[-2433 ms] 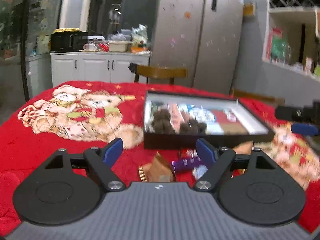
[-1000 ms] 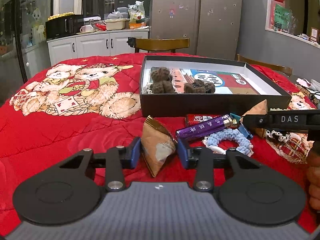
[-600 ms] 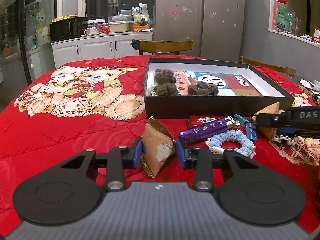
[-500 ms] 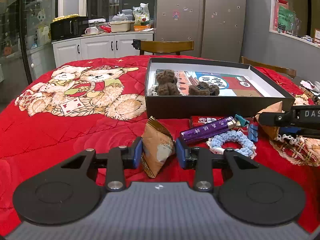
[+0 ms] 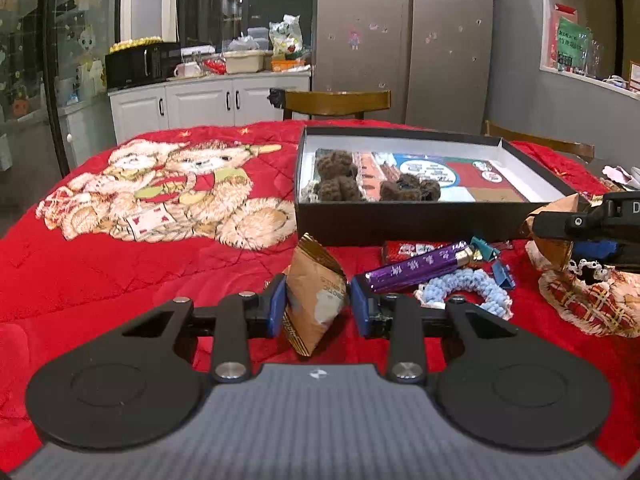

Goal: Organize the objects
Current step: 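Lift both tan paper packets and carry them over the black box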

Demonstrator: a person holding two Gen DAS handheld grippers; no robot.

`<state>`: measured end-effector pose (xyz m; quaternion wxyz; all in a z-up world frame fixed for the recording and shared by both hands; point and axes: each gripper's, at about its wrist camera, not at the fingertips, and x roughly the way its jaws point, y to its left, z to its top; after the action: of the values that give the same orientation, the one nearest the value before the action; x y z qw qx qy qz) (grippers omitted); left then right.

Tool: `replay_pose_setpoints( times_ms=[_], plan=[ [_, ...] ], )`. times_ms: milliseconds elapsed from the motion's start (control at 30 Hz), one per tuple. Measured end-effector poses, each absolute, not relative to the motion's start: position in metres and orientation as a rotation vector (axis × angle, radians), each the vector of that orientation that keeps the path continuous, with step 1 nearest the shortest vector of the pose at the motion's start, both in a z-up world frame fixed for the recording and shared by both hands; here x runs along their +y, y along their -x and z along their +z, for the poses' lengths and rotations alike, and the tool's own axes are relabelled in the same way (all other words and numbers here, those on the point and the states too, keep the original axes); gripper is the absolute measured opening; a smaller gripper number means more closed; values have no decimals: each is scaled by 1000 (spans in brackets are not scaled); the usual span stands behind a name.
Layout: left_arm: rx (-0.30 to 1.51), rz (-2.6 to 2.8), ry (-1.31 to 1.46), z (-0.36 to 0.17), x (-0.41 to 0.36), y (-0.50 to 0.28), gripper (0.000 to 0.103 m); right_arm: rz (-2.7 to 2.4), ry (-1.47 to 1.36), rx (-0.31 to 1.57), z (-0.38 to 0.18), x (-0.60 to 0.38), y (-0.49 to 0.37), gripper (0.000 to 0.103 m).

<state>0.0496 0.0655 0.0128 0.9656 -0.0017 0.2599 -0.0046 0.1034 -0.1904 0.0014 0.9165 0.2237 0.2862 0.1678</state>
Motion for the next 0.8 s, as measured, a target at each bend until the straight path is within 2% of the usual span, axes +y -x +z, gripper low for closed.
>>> replay_pose_setpoints(
  times_ms=[433,800],
  plan=[
    [473,-22,17,26,64,-39,39,438,-476,536,14,-181,-89,41],
    [556,36,55,32,67,-46,39,477,-447,479,32,-169,-80,41]
  ],
)
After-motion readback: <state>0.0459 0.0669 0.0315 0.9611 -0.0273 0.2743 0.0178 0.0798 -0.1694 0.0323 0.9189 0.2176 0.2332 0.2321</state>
